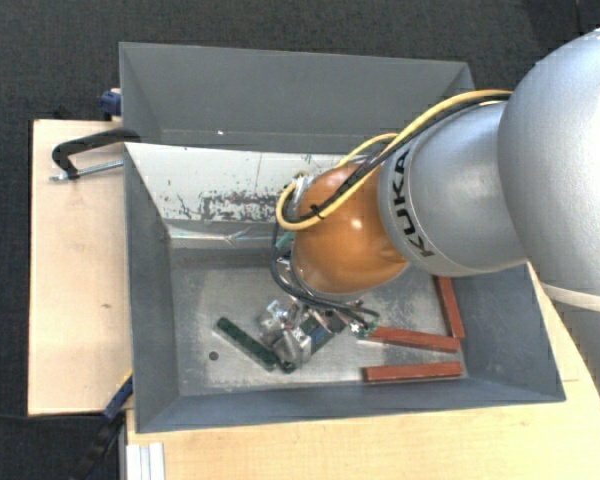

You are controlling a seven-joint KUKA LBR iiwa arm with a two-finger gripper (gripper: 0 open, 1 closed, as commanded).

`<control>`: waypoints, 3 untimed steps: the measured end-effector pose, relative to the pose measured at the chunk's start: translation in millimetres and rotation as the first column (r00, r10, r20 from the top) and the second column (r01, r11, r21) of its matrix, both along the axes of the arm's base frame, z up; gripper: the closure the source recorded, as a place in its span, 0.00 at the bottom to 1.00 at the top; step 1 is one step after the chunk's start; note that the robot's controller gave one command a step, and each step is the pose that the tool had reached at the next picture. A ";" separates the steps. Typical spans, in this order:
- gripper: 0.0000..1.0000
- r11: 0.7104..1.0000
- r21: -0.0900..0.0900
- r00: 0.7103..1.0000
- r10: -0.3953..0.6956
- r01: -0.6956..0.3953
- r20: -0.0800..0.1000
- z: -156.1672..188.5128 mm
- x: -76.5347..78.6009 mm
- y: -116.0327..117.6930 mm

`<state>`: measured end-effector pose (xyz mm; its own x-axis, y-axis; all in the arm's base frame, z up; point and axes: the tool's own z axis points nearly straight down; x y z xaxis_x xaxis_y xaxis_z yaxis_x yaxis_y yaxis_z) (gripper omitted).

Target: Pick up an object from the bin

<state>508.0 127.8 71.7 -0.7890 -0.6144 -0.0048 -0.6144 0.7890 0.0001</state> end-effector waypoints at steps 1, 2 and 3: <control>1.00 1.000 -0.001 1.000 -0.001 0.001 -0.002 2.1 0.2 0.0; 1.00 0.999 -0.001 0.999 0.047 -0.047 0.000 9.9 -1.6 -27.4; 1.00 0.993 0.000 0.993 -0.119 0.119 0.001 155.5 -13.5 -34.4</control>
Offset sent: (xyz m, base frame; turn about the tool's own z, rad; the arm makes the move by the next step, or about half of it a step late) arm -0.0068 -0.0463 -0.0017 -0.0762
